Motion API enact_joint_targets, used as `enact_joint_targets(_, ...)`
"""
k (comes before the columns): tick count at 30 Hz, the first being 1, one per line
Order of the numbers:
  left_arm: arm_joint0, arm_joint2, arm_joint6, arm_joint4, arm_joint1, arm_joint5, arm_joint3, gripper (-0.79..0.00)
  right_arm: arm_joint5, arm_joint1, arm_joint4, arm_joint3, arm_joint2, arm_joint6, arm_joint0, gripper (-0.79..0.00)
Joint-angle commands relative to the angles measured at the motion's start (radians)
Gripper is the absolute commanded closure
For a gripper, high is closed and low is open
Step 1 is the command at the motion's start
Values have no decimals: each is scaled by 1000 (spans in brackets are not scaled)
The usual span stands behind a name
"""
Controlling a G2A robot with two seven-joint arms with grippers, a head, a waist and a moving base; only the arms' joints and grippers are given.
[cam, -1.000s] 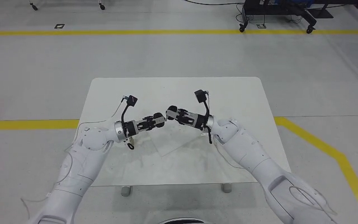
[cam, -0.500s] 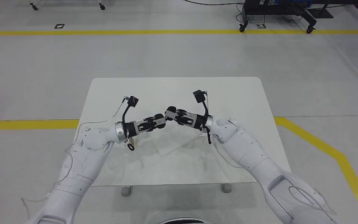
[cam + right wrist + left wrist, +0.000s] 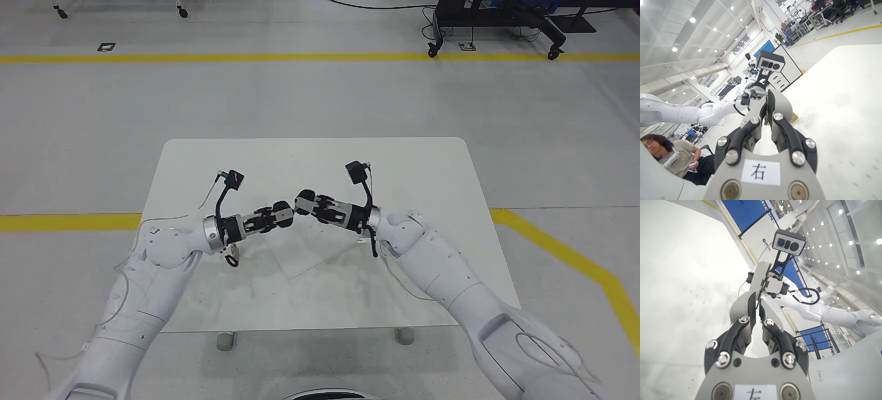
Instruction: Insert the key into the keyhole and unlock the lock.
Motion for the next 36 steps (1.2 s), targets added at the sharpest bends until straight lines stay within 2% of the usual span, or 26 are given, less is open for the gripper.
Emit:
enact_joint_targets(1, 0, -3, 2, -3, 1, 1, 1, 0, 0, 0, 0, 0, 1, 4, 0, -154)
enact_joint_targets(8, 1, -8, 4, -9, 4, 0, 3, 0, 0, 0, 12, -1, 4, 16, -1, -175)
enact_joint_targets(16, 3, -9, -1, -6, 7, -4, 1, 0, 0, 1, 19, 1, 7, 31, 0, -145)
enact_joint_targets(18, 3, -8, -1, -5, 8, -5, 0, 0, 0, 0, 18, 5, 7, 34, 1, -89)
enact_joint_targets(19, 2, -8, -1, -3, 8, -5, 1, 0, 0, -1, 17, 6, 6, 35, 2, 0)
enact_joint_targets(34, 1, -22, 8, -12, 14, -2, 4, 0, 0, -2, -19, 9, -3, 49, -3, 0)
enact_joint_targets(35, 0, -22, 11, -10, 15, 0, 4, -6, 0, -1, -18, 8, -4, 52, -5, 0)
enact_joint_targets(36, 0, -22, 12, -9, 15, 3, 3, -151, 0, -1, -17, 8, -5, 55, -6, 0)
